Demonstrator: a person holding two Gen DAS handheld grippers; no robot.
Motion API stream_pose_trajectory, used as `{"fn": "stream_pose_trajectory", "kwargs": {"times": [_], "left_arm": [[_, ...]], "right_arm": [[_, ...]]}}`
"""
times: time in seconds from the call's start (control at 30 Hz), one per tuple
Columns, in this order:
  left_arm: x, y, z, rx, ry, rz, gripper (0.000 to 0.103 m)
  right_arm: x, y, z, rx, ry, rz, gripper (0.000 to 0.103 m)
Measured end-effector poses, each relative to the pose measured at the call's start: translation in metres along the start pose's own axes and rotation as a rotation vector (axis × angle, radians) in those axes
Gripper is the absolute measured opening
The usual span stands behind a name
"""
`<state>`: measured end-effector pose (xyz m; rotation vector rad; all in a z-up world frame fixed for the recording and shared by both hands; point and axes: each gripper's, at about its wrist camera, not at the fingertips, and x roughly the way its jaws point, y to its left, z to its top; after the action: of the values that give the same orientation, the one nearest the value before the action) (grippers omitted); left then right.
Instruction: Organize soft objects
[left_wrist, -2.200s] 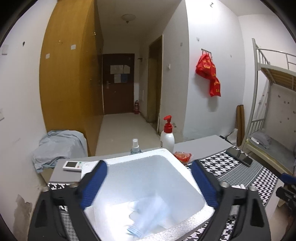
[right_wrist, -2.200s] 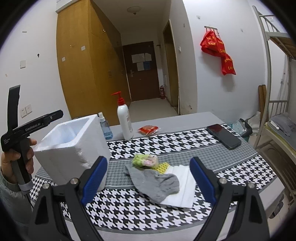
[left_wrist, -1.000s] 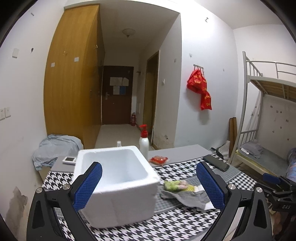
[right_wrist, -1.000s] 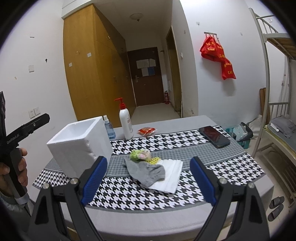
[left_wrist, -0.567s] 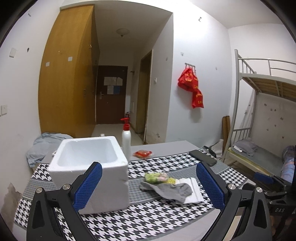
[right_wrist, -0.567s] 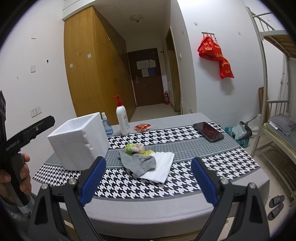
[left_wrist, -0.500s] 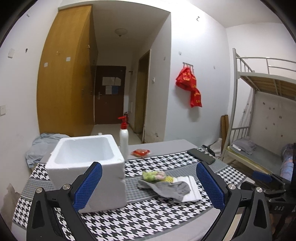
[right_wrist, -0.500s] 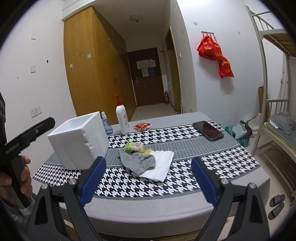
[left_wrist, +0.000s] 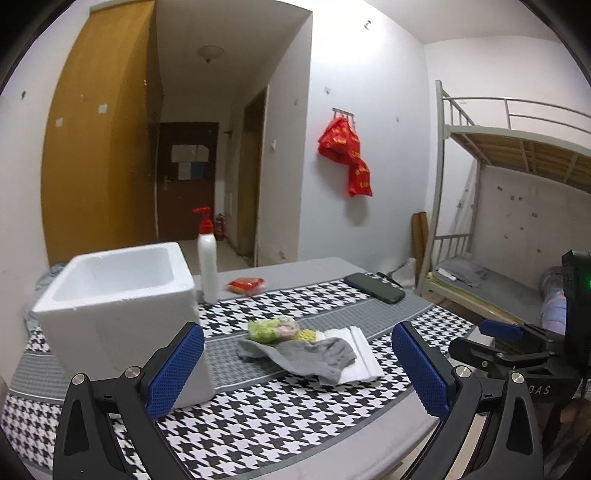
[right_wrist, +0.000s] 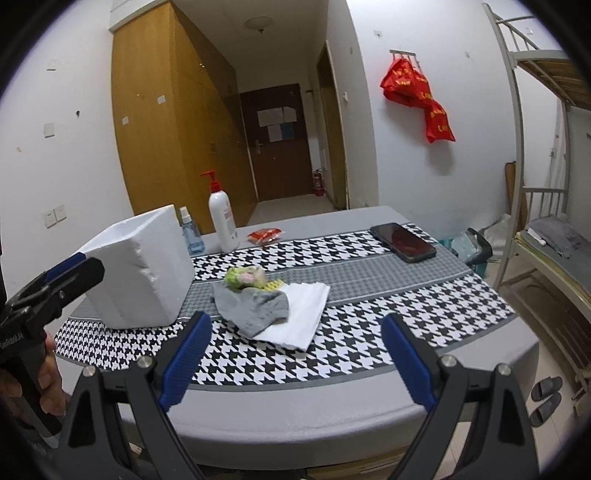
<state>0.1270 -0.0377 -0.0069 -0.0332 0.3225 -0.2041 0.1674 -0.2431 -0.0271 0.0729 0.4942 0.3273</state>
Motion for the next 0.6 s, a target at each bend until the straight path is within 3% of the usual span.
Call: {"fn": "stream_pose_trajectory", "kwargs": {"times": [0.33,0.6], "left_arm": [[0.015,0.004,-0.006,0.044,0.028,-0.055,0.102],[0.034,0.003,-0.008,0.054,0.067,-0.101,0.102]], "right_arm": [[0.010,0.004,-0.001,0.024,0.032,-0.081,0.095],[0.024,0.003,0.001,0.023,0.046,-0.087,0.095]]}}
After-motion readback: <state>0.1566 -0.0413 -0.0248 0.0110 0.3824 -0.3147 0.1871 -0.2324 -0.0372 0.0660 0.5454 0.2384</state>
